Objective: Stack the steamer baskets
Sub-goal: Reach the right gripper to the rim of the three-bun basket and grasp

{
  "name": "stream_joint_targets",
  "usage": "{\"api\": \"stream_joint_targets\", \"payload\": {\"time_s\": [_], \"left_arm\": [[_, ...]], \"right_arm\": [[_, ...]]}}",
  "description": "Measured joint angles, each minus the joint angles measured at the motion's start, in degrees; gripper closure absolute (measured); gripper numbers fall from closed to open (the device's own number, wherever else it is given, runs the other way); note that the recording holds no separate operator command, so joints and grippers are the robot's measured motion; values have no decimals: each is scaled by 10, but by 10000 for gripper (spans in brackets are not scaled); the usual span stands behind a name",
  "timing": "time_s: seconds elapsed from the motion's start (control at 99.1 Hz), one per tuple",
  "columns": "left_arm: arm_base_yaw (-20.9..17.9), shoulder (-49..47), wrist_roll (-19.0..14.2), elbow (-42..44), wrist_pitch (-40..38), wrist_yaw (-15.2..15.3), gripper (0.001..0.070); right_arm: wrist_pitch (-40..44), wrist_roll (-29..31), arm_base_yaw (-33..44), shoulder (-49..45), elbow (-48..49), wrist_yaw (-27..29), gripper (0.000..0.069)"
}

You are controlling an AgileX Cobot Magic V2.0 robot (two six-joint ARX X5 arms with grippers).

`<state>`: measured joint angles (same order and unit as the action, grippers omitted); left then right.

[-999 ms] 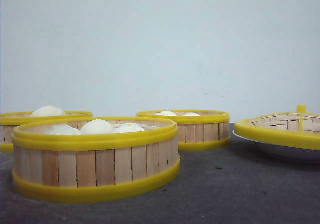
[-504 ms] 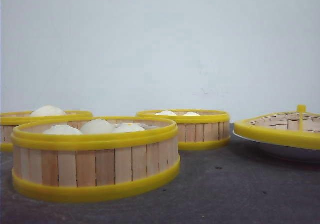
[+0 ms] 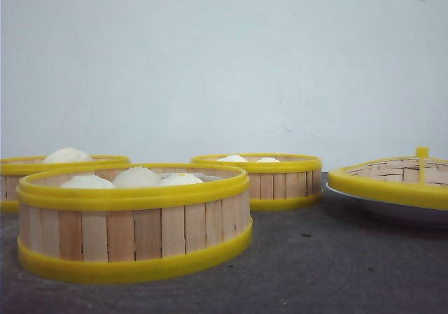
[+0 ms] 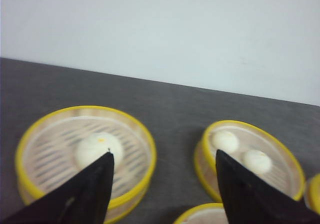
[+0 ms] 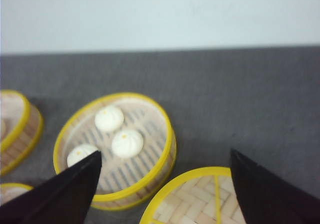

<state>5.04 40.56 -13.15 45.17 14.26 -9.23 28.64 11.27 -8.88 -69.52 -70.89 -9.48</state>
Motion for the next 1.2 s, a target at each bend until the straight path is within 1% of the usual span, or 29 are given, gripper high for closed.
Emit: {"api": "stream_joint_targets", "payload": {"time_s": [0.131, 0.232, 0.343, 0.494, 0.635, 0.817, 0.867, 0.938, 1.029, 1.099, 1.2], "left_arm": [[25, 0, 0, 0, 1, 0, 322], [46, 0, 0, 0, 1, -1, 322], [66, 0, 0, 0, 1, -1, 322], [94, 0, 0, 0, 5, -1, 322], [108, 0, 0, 0, 14, -1, 322], [116, 0, 0, 0, 32, -1, 322], [117, 0, 0, 0, 35, -1, 322], [117, 0, 0, 0, 41, -1, 322], [117, 0, 0, 0, 51, -1, 322], [119, 0, 0, 0, 59, -1, 322], [119, 0, 0, 0, 61, -1, 322]], "right_arm": [[37, 1, -13, -124, -95, -11, 185], [52, 1, -22, -210, -147, -14, 185], [54, 1, -33, -288, -181, -13, 188], [27, 2, -39, -362, -194, -10, 206], [10, 10, -42, -407, -194, 3, 210], [-1, 12, -43, -445, -194, 6, 243], [-3, 12, -43, -451, -194, 8, 268], [-4, 14, -45, -455, -194, 20, 327], [-11, 16, -48, -457, -194, 22, 391], [-18, 16, -50, -457, -194, 25, 412], [-21, 17, -54, -457, -194, 44, 423]]}}
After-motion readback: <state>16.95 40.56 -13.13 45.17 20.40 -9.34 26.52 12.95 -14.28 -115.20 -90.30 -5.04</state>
